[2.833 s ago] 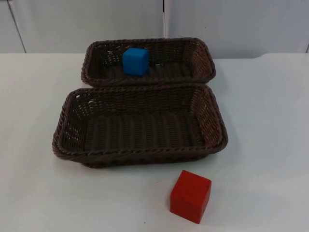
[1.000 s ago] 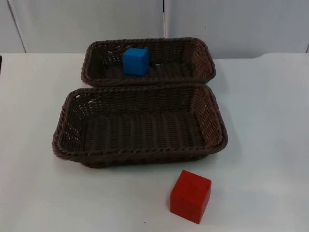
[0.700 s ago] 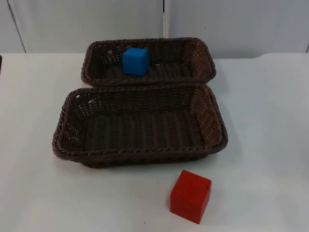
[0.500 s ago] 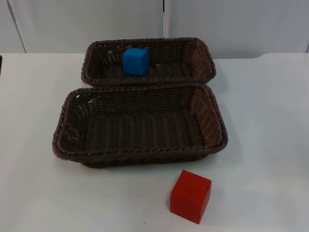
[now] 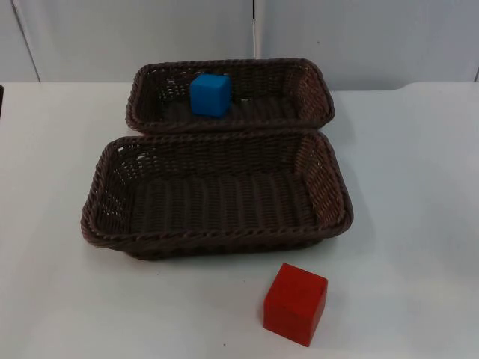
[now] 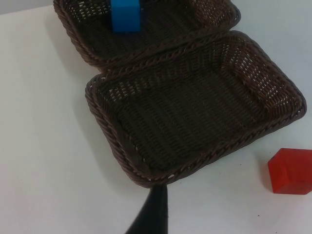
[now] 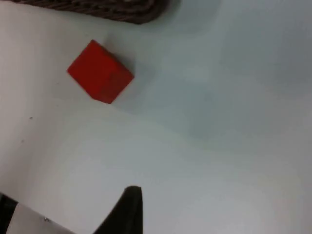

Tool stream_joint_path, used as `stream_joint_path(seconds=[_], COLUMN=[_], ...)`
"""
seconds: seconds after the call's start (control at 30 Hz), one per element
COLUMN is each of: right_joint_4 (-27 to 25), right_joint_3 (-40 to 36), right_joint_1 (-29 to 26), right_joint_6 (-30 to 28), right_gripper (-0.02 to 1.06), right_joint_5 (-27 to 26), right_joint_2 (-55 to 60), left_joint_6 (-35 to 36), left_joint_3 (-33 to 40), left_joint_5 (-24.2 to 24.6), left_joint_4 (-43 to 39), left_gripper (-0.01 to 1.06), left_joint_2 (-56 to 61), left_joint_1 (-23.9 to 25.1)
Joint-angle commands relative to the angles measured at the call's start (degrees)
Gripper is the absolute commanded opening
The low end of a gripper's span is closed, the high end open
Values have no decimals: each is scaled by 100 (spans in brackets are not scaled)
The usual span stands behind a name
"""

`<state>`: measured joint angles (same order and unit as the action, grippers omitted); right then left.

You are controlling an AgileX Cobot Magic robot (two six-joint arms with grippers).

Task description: Pick up one cube with the left hand and place it into the upper basket. Pick up one cube with the right hand and place it into the lower basket.

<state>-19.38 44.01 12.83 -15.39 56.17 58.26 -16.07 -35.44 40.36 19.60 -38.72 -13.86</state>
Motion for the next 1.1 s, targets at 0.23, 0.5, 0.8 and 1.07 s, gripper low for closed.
stream_joint_path(seconds=[0.23,0.5,0.8,1.07], right_joint_4=[501,1314,2242,2380], right_joint_3=[39,39,39,88], right_joint_1=[1720,3177,3718,3718], right_joint_6=[688,2655,4712,5201], right_gripper=[105,105,105,105], right_joint_5=[-530,-1691,-3085,-3774], right_joint_2=[808,1907,2865,3831], left_joint_6=[29,29,29,29], left_joint_3=[28,28,28,28], left_joint_5=[-38,-38,-38,-27], left_joint_4=[93,184,193,191], left_gripper=[85,85,85,85], left_joint_2=[42,42,42,42], left_joint_1=[-4,-4,-4,-4])
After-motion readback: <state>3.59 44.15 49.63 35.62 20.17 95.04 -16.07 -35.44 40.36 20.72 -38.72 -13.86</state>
